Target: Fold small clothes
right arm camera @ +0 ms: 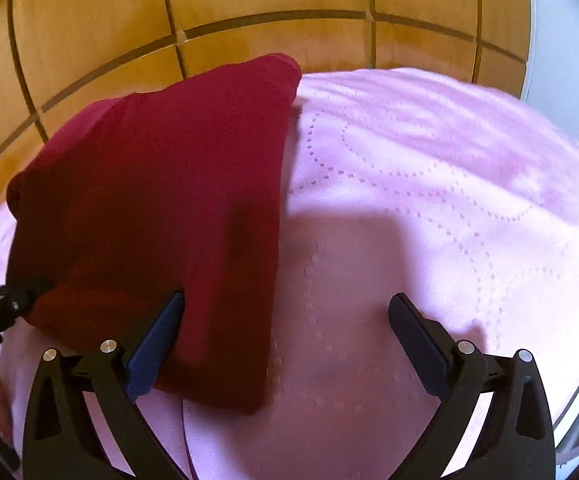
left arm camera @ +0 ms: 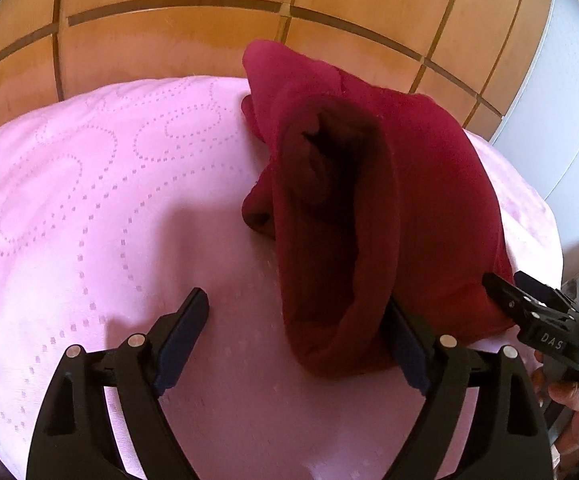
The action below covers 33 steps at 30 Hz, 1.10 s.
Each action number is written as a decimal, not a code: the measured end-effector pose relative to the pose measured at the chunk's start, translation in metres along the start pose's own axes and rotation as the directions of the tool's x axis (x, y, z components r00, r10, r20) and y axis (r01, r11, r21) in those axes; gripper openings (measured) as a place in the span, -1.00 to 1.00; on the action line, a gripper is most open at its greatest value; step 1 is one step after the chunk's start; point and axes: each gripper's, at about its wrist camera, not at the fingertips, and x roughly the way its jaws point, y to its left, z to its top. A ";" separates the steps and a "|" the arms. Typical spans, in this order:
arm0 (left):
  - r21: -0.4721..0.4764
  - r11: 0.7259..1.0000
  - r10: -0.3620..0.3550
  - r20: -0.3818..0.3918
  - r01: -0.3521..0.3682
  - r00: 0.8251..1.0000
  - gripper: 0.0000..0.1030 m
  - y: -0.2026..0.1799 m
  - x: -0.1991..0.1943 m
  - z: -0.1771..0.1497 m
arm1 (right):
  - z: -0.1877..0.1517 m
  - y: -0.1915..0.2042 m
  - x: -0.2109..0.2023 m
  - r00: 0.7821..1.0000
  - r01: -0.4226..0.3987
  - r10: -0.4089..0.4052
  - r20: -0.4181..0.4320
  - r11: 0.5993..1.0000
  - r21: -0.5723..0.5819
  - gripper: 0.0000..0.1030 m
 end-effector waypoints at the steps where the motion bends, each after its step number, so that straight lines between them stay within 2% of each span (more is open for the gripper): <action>1: -0.006 1.000 -0.010 0.004 0.010 1.000 0.64 0.000 -0.005 0.001 | 0.001 -0.002 0.000 1.000 -0.007 0.008 -0.005 1.000 0.012 0.92; 3: -0.016 0.999 -0.035 0.049 0.036 0.998 0.63 0.001 -0.022 0.002 | 0.004 -0.009 -0.008 0.999 -0.048 0.049 -0.015 0.997 0.067 0.92; 5: -0.004 0.998 -0.064 0.132 0.065 0.989 0.64 -0.002 -0.043 0.008 | 0.010 -0.013 -0.020 0.996 -0.092 0.090 0.025 0.990 0.102 0.92; 7: 0.033 0.999 -0.042 0.194 0.036 0.980 0.64 -0.010 -0.054 0.022 | 0.020 -0.014 -0.026 0.992 -0.106 0.099 0.075 0.989 0.102 0.93; 9: 0.069 0.998 -0.008 0.212 -0.007 0.977 0.64 -0.020 -0.051 0.041 | 0.038 -0.013 -0.021 0.993 -0.077 0.068 0.093 0.992 0.096 0.93; 13: 0.076 0.991 0.095 0.191 -0.111 0.977 0.64 -0.032 -0.022 0.084 | 0.071 -0.007 -0.002 0.994 -0.048 0.035 0.108 0.991 0.125 0.93; 14: 0.083 0.984 0.142 0.178 -0.158 0.974 0.64 -0.033 -0.011 0.089 | 0.080 -0.005 0.006 0.994 -0.047 0.033 0.103 0.990 0.132 0.93; 15: 0.090 0.977 0.175 0.159 -0.191 0.972 0.63 -0.034 -0.001 0.091 | 0.087 -0.002 0.013 0.995 -0.043 0.031 0.096 0.991 0.128 0.93; 16: 0.093 0.968 0.222 0.109 -0.233 0.969 0.61 -0.030 0.015 0.092 | 0.090 0.001 0.018 0.996 -0.034 0.024 0.086 0.992 0.120 0.93; 17: 0.085 0.965 0.242 0.075 -0.248 0.967 0.63 -0.025 0.024 0.091 | 0.094 0.004 0.026 0.998 -0.021 0.014 0.066 0.994 0.105 0.93; 21: -0.006 0.982 0.188 -0.002 -0.188 0.982 0.66 0.000 0.046 0.075 | 0.091 0.009 0.048 0.999 0.012 -0.013 0.032 0.999 0.033 0.93; 23: -0.055 0.988 0.148 -0.001 -0.148 0.989 0.75 0.011 0.050 0.071 | 0.087 0.004 0.052 0.999 -0.012 0.009 0.036 0.997 0.071 0.93; 28: -0.032 0.990 0.136 0.029 -0.135 0.990 0.76 0.008 0.041 0.068 | 0.088 -0.001 0.049 0.998 -0.050 0.045 0.048 0.994 0.097 0.93; 30: -0.049 0.991 0.126 0.035 -0.125 0.991 0.83 0.007 0.032 0.063 | 0.088 0.002 0.039 0.998 -0.032 0.027 0.051 0.995 0.098 0.93; 31: -0.063 0.990 0.126 0.035 -0.123 0.991 0.95 0.007 0.025 0.059 | 0.086 0.005 0.029 0.998 -0.016 0.010 0.057 0.995 0.098 0.93; 33: -0.064 0.992 0.114 0.035 -0.112 0.993 0.95 0.008 0.012 0.055 | 0.084 0.011 0.017 0.998 0.000 -0.005 0.066 0.997 0.081 0.93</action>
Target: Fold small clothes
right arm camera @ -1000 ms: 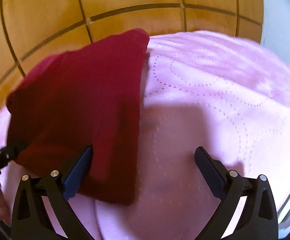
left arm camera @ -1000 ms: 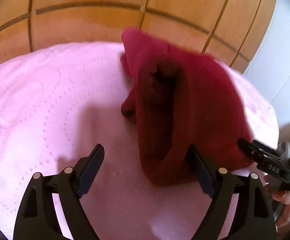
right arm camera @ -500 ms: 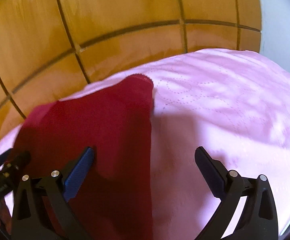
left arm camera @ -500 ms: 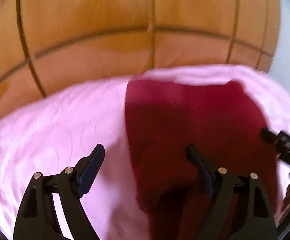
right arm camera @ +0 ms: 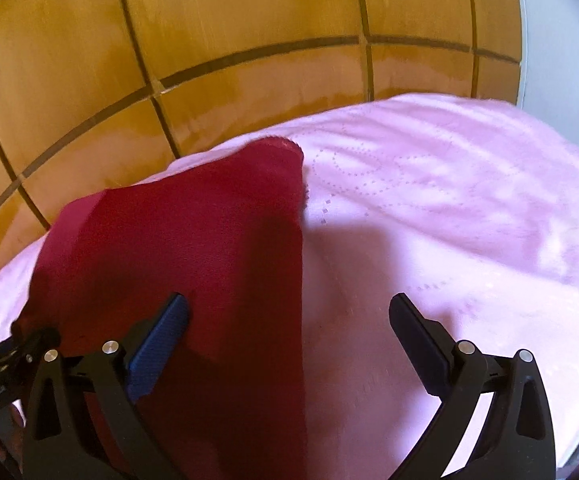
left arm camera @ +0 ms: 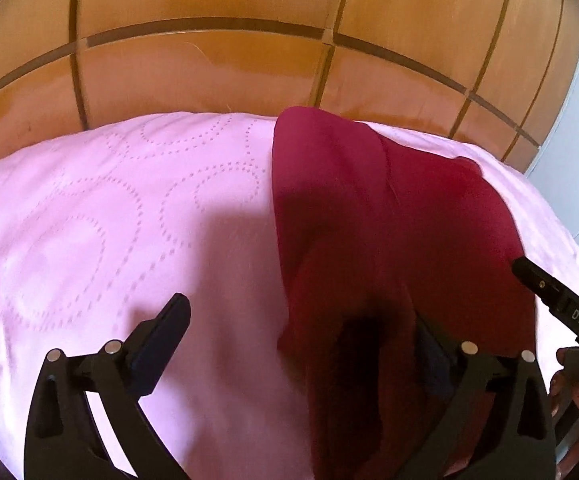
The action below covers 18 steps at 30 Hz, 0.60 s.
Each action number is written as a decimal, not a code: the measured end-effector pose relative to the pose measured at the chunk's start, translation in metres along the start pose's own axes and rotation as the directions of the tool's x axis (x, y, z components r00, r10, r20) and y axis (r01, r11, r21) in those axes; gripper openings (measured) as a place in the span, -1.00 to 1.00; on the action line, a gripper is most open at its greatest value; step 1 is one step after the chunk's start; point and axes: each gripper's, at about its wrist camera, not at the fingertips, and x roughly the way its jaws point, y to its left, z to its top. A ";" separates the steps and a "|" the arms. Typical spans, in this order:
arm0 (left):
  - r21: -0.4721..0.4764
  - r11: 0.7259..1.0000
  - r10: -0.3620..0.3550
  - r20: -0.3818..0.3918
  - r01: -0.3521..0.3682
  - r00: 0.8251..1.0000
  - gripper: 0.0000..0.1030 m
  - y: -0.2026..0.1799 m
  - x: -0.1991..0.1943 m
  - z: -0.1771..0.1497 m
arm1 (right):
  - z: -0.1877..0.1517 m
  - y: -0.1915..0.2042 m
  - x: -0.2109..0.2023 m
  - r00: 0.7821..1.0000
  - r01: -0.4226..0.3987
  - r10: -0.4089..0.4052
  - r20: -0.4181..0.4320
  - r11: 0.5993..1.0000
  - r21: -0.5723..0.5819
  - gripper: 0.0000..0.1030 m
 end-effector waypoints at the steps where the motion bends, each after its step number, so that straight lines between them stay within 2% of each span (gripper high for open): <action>1: 0.008 1.000 -0.009 0.005 0.009 1.000 0.95 -0.001 -0.008 -0.008 | -0.002 0.003 -0.007 1.000 0.003 -0.003 0.005 1.000 -0.017 0.93; 6: 0.045 0.999 -0.014 0.017 0.013 1.000 0.95 -0.004 -0.029 -0.035 | -0.024 0.022 -0.038 1.000 0.017 -0.016 0.008 0.995 -0.099 0.93; 9: 0.062 0.998 -0.013 0.035 0.011 0.999 0.95 -0.006 -0.044 -0.049 | -0.036 0.028 -0.050 1.000 -0.002 0.002 0.002 0.995 -0.096 0.93; 13: 0.074 0.997 0.026 0.070 -0.031 0.997 0.95 -0.010 -0.061 -0.060 | -0.047 0.036 -0.064 1.000 -0.023 0.023 -0.003 0.995 -0.101 0.93; 18: 0.074 0.996 0.047 0.057 -0.051 0.997 0.95 -0.014 -0.076 -0.067 | -0.059 0.042 -0.078 1.000 -0.031 0.031 0.000 0.993 -0.111 0.93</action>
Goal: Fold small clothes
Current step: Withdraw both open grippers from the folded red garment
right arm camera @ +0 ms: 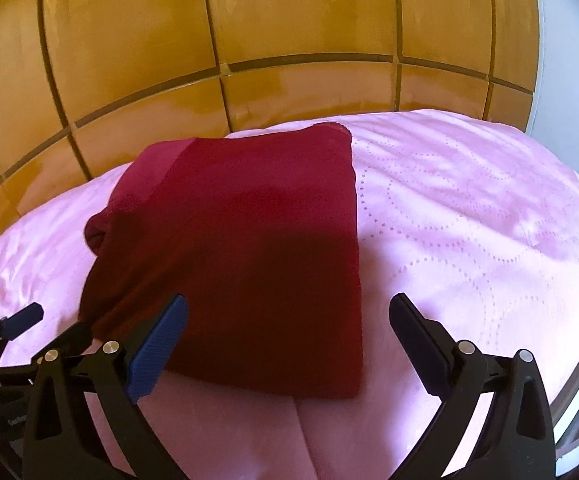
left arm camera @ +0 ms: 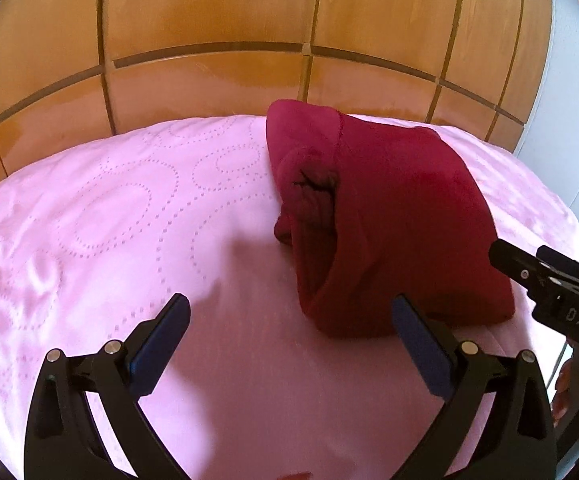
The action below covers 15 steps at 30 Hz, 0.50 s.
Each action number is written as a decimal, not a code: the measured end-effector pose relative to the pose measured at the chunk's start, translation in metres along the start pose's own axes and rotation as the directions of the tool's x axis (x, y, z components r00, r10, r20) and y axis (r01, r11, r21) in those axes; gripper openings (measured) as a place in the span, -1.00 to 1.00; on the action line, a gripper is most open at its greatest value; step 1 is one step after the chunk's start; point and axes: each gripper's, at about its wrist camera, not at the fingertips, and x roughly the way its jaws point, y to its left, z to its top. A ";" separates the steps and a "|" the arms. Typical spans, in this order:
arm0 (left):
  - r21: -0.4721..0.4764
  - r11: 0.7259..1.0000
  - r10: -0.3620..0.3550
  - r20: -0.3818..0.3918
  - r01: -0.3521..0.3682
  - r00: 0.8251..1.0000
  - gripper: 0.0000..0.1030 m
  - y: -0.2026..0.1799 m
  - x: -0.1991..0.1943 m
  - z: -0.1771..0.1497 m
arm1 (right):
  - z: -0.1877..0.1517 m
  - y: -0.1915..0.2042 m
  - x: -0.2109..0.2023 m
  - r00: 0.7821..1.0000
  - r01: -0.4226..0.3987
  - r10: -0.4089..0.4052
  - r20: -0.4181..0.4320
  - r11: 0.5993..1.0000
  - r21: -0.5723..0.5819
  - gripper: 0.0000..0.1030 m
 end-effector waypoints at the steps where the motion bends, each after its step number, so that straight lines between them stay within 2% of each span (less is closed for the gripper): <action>1: -0.001 1.000 -0.001 0.001 0.001 1.000 0.95 -0.001 -0.003 -0.001 | -0.002 0.001 -0.003 1.000 0.000 0.000 0.002 1.000 0.006 0.93; 6: 0.012 0.999 0.042 0.016 -0.043 0.999 0.95 -0.005 -0.019 -0.005 | -0.007 0.007 -0.011 1.000 0.012 -0.012 -0.003 1.000 -0.024 0.93; 11: 0.025 0.990 0.137 0.059 -0.139 0.989 0.95 -0.008 -0.033 -0.007 | -0.014 0.010 -0.023 1.000 0.012 -0.012 0.011 1.000 -0.024 0.93; 15: -0.004 0.988 0.152 0.072 -0.152 0.986 0.95 -0.005 -0.040 -0.007 | -0.021 0.009 -0.034 0.999 0.019 -0.019 0.041 1.000 0.002 0.93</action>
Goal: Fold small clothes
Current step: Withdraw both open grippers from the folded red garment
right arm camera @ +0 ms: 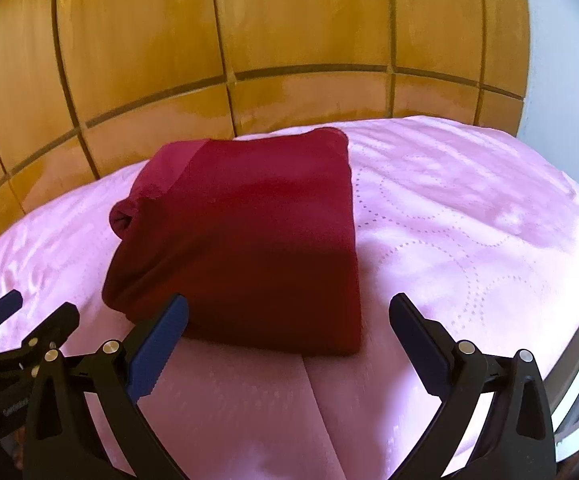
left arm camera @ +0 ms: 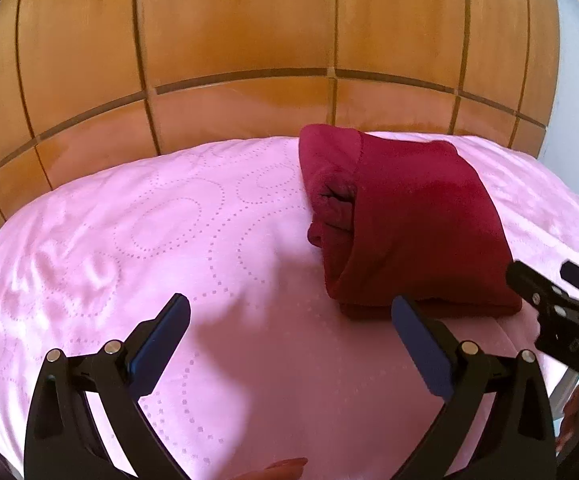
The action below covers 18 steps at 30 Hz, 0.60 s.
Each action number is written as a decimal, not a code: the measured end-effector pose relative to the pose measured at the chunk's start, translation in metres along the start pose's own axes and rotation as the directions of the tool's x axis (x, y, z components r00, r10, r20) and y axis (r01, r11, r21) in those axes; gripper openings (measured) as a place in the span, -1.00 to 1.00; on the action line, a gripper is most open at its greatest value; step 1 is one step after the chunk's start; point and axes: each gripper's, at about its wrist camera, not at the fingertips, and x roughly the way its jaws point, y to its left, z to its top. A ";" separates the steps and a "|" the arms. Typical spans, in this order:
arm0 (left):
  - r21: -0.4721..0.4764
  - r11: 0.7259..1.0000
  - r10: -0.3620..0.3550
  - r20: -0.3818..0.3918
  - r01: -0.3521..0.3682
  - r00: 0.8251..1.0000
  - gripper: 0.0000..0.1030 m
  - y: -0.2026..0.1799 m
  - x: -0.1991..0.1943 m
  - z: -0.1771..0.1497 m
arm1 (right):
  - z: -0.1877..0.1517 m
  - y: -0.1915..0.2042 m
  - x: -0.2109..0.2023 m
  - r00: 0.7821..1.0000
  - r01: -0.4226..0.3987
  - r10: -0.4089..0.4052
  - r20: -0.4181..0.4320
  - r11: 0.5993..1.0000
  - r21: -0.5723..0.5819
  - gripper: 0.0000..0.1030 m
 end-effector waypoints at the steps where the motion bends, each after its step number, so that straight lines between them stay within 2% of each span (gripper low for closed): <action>1: -0.005 1.000 0.001 0.002 -0.001 1.000 0.95 0.000 -0.001 -0.001 | -0.002 0.000 -0.003 1.000 0.001 -0.001 0.005 1.000 0.005 0.93; 10: -0.001 1.000 0.016 0.031 -0.016 0.999 0.95 0.002 -0.013 -0.005 | -0.015 -0.006 -0.016 1.000 0.025 -0.026 0.009 0.999 0.027 0.93; 18: -0.007 1.000 0.011 0.020 -0.011 1.000 0.95 0.004 -0.014 -0.003 | -0.015 -0.003 -0.017 1.000 0.029 -0.029 0.012 1.000 0.010 0.93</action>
